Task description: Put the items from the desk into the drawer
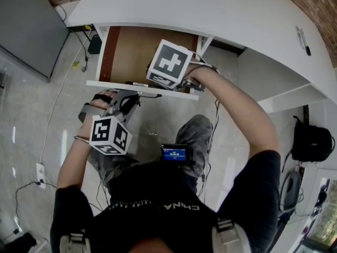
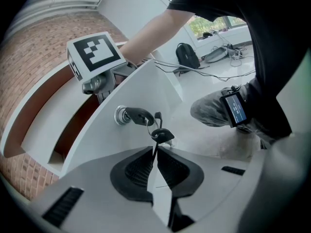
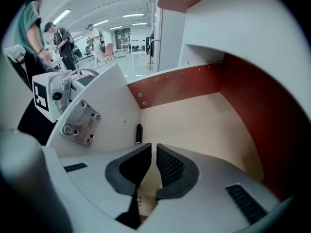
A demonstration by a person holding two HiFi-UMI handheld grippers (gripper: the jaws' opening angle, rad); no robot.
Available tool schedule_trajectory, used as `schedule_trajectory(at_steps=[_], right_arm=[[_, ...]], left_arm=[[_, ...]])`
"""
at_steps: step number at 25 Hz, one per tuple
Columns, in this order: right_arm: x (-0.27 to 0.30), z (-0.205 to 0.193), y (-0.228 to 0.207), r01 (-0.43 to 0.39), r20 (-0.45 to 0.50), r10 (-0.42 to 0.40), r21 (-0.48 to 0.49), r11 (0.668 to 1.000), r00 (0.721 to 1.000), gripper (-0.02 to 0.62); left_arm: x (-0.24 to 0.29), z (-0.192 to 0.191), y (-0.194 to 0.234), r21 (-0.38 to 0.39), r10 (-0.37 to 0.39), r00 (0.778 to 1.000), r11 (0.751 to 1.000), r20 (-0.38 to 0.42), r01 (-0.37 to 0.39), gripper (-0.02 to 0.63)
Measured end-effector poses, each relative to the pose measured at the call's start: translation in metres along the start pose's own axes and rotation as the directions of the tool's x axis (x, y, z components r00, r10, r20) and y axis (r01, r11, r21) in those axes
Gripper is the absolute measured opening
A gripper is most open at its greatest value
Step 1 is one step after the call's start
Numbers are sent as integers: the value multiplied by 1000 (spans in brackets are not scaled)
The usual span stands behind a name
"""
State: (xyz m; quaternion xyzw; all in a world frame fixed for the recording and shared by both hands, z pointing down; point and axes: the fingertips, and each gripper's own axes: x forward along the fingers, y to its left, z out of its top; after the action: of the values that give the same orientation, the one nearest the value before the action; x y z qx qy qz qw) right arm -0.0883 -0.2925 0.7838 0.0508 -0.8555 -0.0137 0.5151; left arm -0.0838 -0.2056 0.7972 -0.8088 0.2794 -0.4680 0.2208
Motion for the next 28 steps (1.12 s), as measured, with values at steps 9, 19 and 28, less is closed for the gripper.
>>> schedule_trajectory(at_steps=[9, 19, 28], right_arm=[[-60, 23, -1, 85, 219, -79, -22, 996, 972, 18], [-136, 39, 10, 226, 371, -179, -88, 970, 911, 17], [-180, 38, 22, 286, 456, -221, -78, 955, 862, 17]], left_arm=[[-5, 5, 10, -34, -53, 999, 998, 6, 53, 37], [-11, 12, 27, -75, -134, 991, 988, 0, 134, 37], [-15, 17, 40, -99, -199, 980, 975, 6, 198, 37]])
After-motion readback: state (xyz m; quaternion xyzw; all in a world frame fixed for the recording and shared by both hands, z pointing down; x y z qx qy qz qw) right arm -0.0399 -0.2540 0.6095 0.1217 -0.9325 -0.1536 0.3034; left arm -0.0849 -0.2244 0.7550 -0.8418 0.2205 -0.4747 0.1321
